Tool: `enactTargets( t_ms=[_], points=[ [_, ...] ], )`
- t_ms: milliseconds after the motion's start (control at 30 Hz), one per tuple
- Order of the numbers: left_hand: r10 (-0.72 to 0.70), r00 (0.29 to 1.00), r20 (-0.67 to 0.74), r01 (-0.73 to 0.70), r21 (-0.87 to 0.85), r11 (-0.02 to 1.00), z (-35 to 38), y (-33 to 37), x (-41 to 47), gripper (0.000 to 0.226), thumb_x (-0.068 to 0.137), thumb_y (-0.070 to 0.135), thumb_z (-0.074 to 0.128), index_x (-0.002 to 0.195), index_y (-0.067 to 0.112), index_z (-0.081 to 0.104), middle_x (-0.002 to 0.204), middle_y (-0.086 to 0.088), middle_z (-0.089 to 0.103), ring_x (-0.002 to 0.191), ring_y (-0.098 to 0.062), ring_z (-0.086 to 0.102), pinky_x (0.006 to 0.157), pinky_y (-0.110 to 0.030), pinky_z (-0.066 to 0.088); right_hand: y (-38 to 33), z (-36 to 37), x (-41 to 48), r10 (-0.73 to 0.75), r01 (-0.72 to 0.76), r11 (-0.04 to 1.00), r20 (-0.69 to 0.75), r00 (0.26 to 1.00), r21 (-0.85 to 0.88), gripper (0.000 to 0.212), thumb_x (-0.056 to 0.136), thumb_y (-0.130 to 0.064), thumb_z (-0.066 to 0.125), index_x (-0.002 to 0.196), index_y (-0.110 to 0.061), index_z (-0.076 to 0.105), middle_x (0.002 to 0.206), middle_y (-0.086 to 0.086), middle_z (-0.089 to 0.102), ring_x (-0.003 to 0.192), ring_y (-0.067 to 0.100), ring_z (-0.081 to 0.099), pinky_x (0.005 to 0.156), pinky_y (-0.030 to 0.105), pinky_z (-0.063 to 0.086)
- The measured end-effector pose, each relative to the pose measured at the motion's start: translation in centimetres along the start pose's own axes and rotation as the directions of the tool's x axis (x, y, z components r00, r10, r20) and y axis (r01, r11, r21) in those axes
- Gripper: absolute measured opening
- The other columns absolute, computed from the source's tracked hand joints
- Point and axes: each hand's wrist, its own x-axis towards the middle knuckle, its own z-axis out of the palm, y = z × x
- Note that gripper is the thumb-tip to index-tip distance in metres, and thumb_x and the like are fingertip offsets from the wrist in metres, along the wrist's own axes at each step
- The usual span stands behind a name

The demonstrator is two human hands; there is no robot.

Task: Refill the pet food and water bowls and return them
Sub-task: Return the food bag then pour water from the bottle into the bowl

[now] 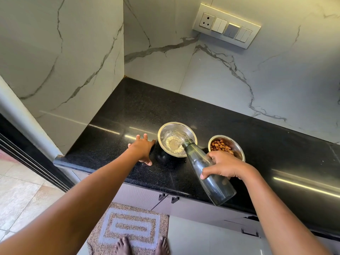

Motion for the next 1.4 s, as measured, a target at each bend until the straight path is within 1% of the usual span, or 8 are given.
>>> enactTargets(
  t_ms=[133, 367, 633, 867, 967, 1167, 1267, 1400],
  points=[
    [-0.005, 1.0, 0.001, 0.005, -0.004, 1.0, 0.0, 0.0, 0.1, 0.118, 0.075, 0.045, 0.087, 0.164, 0.028, 0.012, 0.171, -0.019, -0.002, 0.155, -0.051, -0.001, 0.114, -0.073, 0.03, -0.3, -0.3, 0.2, 0.002, -0.002, 1.0, -0.001, 1.0, 0.018, 0.062, 0.053, -0.055, 0.091, 0.105, -0.03, 0.067, 0.099, 0.0, 0.076, 0.086, 0.018, 0.077, 0.052, 0.027, 0.059],
    [-0.007, 1.0, -0.001, 0.007, -0.013, 1.0, 0.2, -0.1, 0.2, 0.118, 0.074, 0.044, 0.088, 0.163, 0.028, 0.013, 0.171, -0.019, -0.002, 0.155, -0.051, 0.0, 0.113, -0.073, 0.03, -0.4, -1.1, 0.2, 0.009, -0.009, 0.999, -0.009, 1.0, 0.033, 0.063, 0.054, -0.053, 0.091, 0.107, -0.027, 0.067, 0.102, 0.003, 0.076, 0.088, 0.022, 0.077, 0.058, 0.038, 0.066],
    [-0.002, 1.0, -0.004, 0.002, -0.021, 1.0, 0.3, -0.3, 0.5, 0.119, 0.074, 0.044, 0.088, 0.164, 0.029, 0.011, 0.171, -0.019, -0.003, 0.155, -0.051, -0.001, 0.113, -0.075, 0.029, -0.1, -1.1, 0.0, 0.026, -0.025, 0.999, -0.015, 1.0, 0.041, 0.059, 0.055, -0.051, 0.091, 0.104, -0.028, 0.068, 0.102, 0.003, 0.074, 0.089, 0.022, 0.076, 0.054, 0.033, 0.062],
    [0.005, 1.0, 0.003, -0.005, -0.019, 1.0, 0.1, -0.2, 0.2, 0.118, 0.074, 0.043, 0.088, 0.164, 0.029, 0.012, 0.171, -0.021, -0.002, 0.154, -0.052, 0.0, 0.114, -0.073, 0.029, -0.2, -0.6, -0.3, 0.026, -0.026, 0.999, -0.007, 1.0, 0.027, 0.062, 0.056, -0.053, 0.091, 0.107, -0.028, 0.067, 0.106, 0.004, 0.072, 0.091, 0.023, 0.075, 0.055, 0.033, 0.063],
    [0.011, 1.0, 0.005, -0.011, -0.015, 1.0, -0.1, -0.1, 0.0, 0.117, 0.076, 0.043, 0.087, 0.164, 0.028, 0.012, 0.171, -0.02, -0.002, 0.154, -0.052, 0.0, 0.115, -0.072, 0.029, 0.0, -0.3, -0.3, 0.027, -0.027, 0.999, -0.015, 1.0, 0.046, 0.063, 0.055, -0.053, 0.091, 0.108, -0.028, 0.067, 0.106, 0.003, 0.074, 0.09, 0.023, 0.076, 0.057, 0.036, 0.065],
    [0.013, 1.0, 0.017, -0.013, -0.008, 1.0, -0.2, 0.0, -0.3, 0.116, 0.079, 0.044, 0.085, 0.164, 0.026, 0.009, 0.171, -0.02, -0.005, 0.155, -0.05, -0.002, 0.116, -0.071, 0.028, 0.6, 0.9, 0.4, 0.013, -0.002, 0.995, -0.105, 0.994, 0.1, 0.063, 0.051, -0.057, 0.091, 0.103, -0.034, 0.064, 0.101, -0.005, 0.072, 0.087, 0.015, 0.074, 0.054, 0.027, 0.06],
    [0.026, 0.999, 0.022, -0.026, -0.008, 1.0, -0.5, -0.1, -0.4, 0.116, 0.078, 0.044, 0.085, 0.164, 0.025, 0.009, 0.171, -0.021, -0.004, 0.155, -0.051, -0.002, 0.118, -0.069, 0.027, 0.6, 2.2, 1.0, -0.009, 0.036, 0.991, -0.205, 0.979, 0.129, 0.067, 0.047, -0.06, 0.09, 0.103, -0.035, 0.063, 0.097, -0.008, 0.072, 0.087, 0.01, 0.071, 0.068, 0.031, 0.059],
    [0.03, 0.999, 0.03, -0.031, 0.011, 0.999, -0.6, -0.2, -0.3, 0.119, 0.077, 0.046, 0.085, 0.165, 0.024, 0.007, 0.17, -0.023, -0.005, 0.154, -0.052, 0.0, 0.119, -0.067, 0.027, 0.6, 4.4, 1.6, -0.002, 0.068, 0.975, -0.297, 0.955, 0.211, 0.083, 0.046, -0.058, 0.09, 0.119, -0.034, 0.059, 0.109, -0.008, 0.07, 0.102, 0.014, 0.067, 0.088, 0.042, 0.06]
  ],
)
